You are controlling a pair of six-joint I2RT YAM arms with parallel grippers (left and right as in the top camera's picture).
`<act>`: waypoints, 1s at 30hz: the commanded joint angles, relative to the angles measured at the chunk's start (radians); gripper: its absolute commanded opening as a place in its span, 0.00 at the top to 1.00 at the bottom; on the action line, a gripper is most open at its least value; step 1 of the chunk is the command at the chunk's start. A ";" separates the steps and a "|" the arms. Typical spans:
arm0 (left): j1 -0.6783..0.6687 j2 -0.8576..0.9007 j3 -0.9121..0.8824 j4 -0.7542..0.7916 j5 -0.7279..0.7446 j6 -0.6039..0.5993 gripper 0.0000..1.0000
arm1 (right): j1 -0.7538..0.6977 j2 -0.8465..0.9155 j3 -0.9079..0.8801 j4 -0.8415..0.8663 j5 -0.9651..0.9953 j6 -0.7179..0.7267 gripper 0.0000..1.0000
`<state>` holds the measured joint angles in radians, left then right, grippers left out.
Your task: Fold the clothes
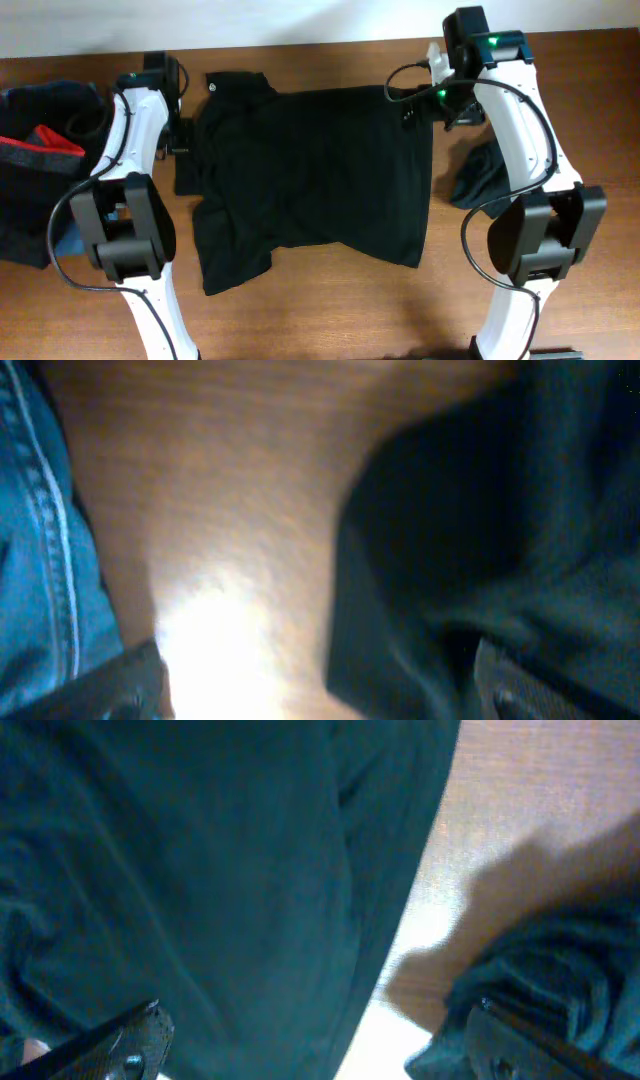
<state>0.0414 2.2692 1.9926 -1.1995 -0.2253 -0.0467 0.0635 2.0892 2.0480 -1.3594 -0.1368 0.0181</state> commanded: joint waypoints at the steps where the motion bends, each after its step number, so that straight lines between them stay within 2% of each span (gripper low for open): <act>1: -0.014 0.002 0.111 -0.089 0.177 0.011 0.01 | -0.011 -0.014 0.017 -0.058 -0.012 0.003 0.08; 4: -0.061 -0.007 0.151 -0.185 0.230 0.066 0.01 | -0.005 -0.015 0.017 -0.134 -0.036 0.002 0.24; 6: -0.097 -0.039 0.151 -0.208 0.230 0.066 0.01 | 0.002 -0.023 0.017 -0.177 -0.044 0.002 0.27; 12: -0.160 -0.251 0.150 -0.231 0.230 0.034 0.01 | 0.070 -0.170 0.017 -0.290 -0.027 0.011 0.28; 18: -0.161 -0.401 0.150 -0.277 0.239 -0.014 0.01 | 0.150 -0.342 -0.003 -0.338 0.045 0.115 0.27; 20: -0.161 -0.441 0.150 -0.270 0.249 -0.015 0.01 | 0.179 -0.376 -0.061 -0.336 0.044 0.137 0.28; 24: -0.161 -0.478 0.150 -0.192 0.249 -0.021 0.01 | 0.243 -0.394 -0.340 -0.212 -0.010 0.176 0.55; 27: -0.161 -0.458 0.134 -0.137 0.249 -0.021 0.02 | 0.278 -0.394 -0.529 -0.065 -0.078 0.195 0.67; 29: -0.161 -0.430 0.101 -0.078 0.249 -0.020 0.06 | 0.288 -0.394 -0.626 0.009 -0.093 0.217 0.71; 30: -0.161 -0.404 0.069 -0.024 0.249 -0.020 0.11 | 0.290 -0.394 -0.692 0.057 -0.096 0.236 0.71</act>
<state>-0.1242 1.8099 2.1201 -1.2907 0.0120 -0.0574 0.3412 1.7084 1.4513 -1.3582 -0.1864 0.2050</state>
